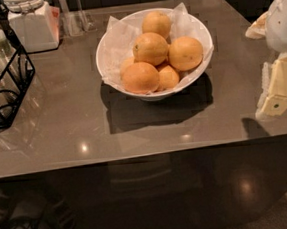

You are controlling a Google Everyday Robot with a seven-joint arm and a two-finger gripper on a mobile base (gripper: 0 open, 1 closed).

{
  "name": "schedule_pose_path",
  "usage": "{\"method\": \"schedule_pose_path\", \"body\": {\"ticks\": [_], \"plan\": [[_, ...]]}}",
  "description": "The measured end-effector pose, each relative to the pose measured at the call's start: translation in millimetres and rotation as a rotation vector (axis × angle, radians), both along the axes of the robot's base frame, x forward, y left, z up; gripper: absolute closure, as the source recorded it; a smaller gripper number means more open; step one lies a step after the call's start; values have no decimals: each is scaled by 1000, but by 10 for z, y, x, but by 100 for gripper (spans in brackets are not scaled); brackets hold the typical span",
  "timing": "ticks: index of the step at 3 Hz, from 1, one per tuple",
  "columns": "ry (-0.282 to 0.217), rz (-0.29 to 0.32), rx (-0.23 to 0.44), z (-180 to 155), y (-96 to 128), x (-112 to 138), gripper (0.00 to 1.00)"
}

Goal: Pick orange from white bowl

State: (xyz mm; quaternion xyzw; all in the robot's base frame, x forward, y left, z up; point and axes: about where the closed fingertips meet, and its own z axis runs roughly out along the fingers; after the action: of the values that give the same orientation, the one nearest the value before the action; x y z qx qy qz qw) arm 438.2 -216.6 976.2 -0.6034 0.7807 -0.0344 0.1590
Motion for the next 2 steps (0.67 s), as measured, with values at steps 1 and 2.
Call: {"method": "schedule_pose_path", "body": {"ticks": [1,2], "plan": [[-6,2,1,13,10,14,0],[-3,58,8,38,183,238,0]]}}
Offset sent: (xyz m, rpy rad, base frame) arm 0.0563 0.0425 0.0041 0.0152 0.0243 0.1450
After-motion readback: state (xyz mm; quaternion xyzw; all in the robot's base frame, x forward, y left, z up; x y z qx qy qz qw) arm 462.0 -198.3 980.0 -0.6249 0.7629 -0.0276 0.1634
